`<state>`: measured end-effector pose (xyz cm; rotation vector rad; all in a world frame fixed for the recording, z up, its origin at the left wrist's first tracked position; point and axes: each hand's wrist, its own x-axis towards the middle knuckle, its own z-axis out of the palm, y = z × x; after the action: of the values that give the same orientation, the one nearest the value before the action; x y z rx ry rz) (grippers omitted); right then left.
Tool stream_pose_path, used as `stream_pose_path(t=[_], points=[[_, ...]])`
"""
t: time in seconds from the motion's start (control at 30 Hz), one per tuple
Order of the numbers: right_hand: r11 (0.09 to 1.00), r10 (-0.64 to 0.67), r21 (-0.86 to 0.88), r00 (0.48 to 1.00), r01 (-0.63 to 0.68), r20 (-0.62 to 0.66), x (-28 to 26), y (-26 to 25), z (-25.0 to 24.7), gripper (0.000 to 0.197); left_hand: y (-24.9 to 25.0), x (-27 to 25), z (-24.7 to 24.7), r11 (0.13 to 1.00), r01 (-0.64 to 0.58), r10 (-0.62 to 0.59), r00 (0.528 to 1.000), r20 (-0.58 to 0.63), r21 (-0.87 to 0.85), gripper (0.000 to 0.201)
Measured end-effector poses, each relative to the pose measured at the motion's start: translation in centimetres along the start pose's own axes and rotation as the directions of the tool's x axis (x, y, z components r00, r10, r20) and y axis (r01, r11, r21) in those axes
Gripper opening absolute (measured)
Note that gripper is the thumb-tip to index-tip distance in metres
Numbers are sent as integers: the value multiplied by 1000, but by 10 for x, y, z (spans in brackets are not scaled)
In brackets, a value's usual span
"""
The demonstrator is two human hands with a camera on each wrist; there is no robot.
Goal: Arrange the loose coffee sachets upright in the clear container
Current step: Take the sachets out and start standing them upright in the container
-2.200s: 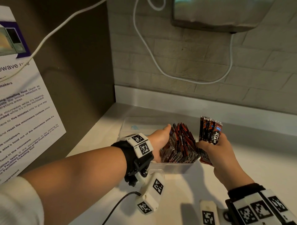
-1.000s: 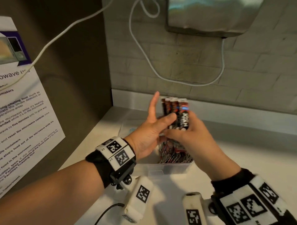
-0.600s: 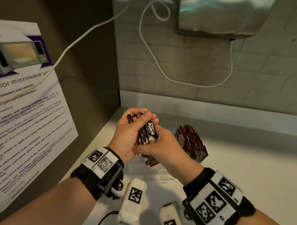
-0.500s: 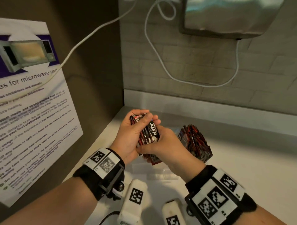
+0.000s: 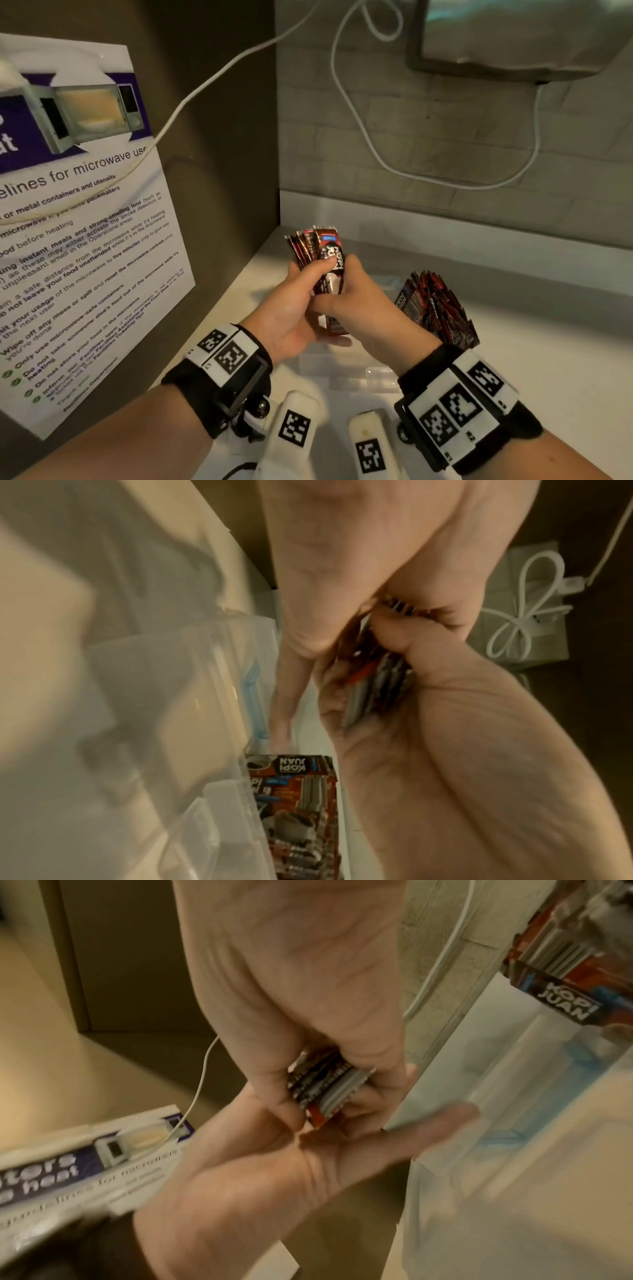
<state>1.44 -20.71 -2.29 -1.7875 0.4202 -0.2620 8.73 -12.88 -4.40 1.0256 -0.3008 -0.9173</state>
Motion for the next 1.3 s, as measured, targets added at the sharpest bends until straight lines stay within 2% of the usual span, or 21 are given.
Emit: stream_pose_path(t=[0.07, 0.13, 0.2, 0.23, 0.3, 0.37, 0.43, 0.53, 0.63, 0.73, 0.83, 0.97, 1.03, 1.1, 1.2, 1.3], points=[[989, -57, -137, 998, 57, 7, 5, 1, 9, 41, 4, 3, -3, 999, 45, -45, 999, -5, 13, 40], [930, -54, -365, 999, 53, 9, 8, 2, 13, 41, 9, 4, -6, 998, 38, -37, 999, -19, 41, 41], [862, 5, -506, 1000, 8, 25, 8, -2, 13, 49, 13, 4, -12, 999, -3, 3, 1000, -21, 38, 27], [873, 40, -487, 999, -16, 38, 7, -5, 11, 51, 15, 4, -15, 999, -23, 23, 1000, -19, 26, 22], [953, 63, -300, 997, -49, 39, 7, -10, 12, 43, 19, 3, -23, 998, -59, 59, 998, -6, 4, 20], [992, 3, -128, 999, -10, -55, 11, -7, 16, 39, 20, 2, -29, 996, -87, 87, 996, -4, 3, 22], [998, -64, -30, 986, 60, -151, 16, -2, 17, 45, 20, 2, -34, 995, -100, 100, 995, -11, -7, 28], [989, -80, 110, 983, 98, -163, 18, 3, 14, 26, 20, 2, -40, 995, -101, 101, 995, 7, -3, 32], [984, -61, 151, 977, 93, -204, 20, 5, 12, 18, 19, 3, -43, 996, -92, 92, 996, 10, 19, 22], [973, -16, 220, 965, 77, -263, 25, 5, 12, 15, 20, 7, -45, 993, -104, 104, 995, 6, 54, 37], [972, 15, 232, 971, 42, -238, 26, 3, 10, 11, 22, 9, -43, 980, -170, 176, 983, -53, 102, 49], [969, 75, 244, 984, -34, -162, 28, 5, 13, 17, 21, 12, -47, 971, -184, 197, 977, -77, 152, 34], [964, 99, 259, 981, -53, -166, 29, 5, 13, 16, 20, 12, -46, 971, -171, 189, 977, -102, 167, 29], [950, 106, 308, 977, -45, -185, 30, 6, 14, 16, 20, 12, -44, 973, -151, 172, 979, -109, 175, 31], [942, 93, 335, 969, -11, -230, 31, 4, 13, 17, 21, 12, -44, 987, -104, 118, 987, -108, 126, 18], [942, 62, 335, 962, 31, -264, 33, 5, 12, 18, 22, 14, -46, 980, -130, 149, 981, -125, 152, 25]])
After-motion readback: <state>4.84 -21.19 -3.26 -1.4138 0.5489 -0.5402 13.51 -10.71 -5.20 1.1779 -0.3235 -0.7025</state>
